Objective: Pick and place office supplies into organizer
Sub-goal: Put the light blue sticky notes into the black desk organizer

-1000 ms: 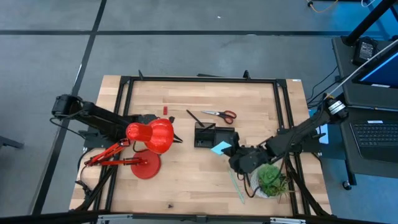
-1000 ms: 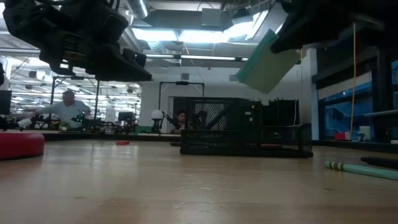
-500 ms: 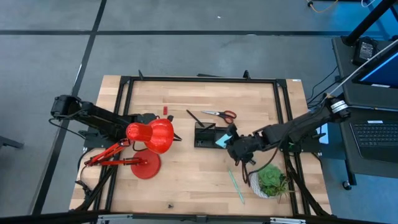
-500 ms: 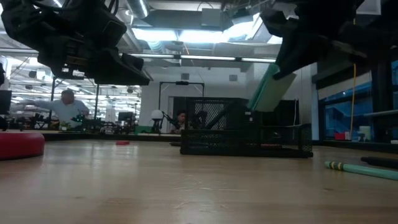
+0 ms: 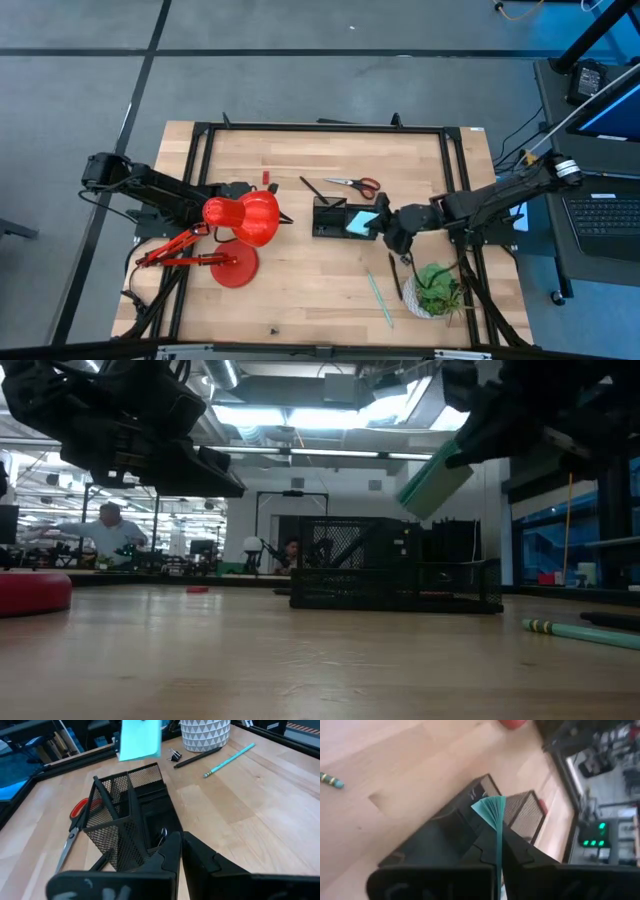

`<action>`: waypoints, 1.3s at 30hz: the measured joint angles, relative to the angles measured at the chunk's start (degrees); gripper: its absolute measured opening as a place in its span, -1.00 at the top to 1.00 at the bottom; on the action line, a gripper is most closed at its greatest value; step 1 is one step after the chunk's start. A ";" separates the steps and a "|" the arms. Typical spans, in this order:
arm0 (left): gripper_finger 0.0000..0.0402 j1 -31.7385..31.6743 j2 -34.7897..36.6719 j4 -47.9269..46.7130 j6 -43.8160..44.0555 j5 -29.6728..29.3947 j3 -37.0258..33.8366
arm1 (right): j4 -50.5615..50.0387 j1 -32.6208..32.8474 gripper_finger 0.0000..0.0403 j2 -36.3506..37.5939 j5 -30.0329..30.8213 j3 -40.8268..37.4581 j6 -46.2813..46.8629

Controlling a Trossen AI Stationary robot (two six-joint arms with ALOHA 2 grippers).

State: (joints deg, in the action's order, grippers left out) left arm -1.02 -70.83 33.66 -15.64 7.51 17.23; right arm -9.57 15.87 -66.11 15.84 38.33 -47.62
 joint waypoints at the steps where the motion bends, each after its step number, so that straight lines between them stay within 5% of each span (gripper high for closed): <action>1: 0.95 -0.01 0.00 -0.01 0.01 -0.19 0.00 | 0.94 -0.07 0.97 0.27 -1.07 -0.52 -0.71; 12: 0.97 -0.02 0.00 0.01 -0.11 -6.56 0.00 | 4.34 -2.23 0.97 0.01 -3.85 -4.96 -2.85; 26: 0.97 -0.02 0.00 0.01 0.00 -6.76 0.00 | 4.79 -3.77 0.96 0.01 -4.14 -6.01 -3.91; 39: 0.97 -0.02 0.00 -0.01 -0.11 -6.76 0.00 | 3.43 -6.18 0.96 -1.77 -8.83 -6.01 -14.29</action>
State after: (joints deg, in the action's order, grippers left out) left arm -1.03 -70.83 33.65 -15.75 0.75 17.23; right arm -6.14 9.69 -67.88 7.01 32.32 -61.91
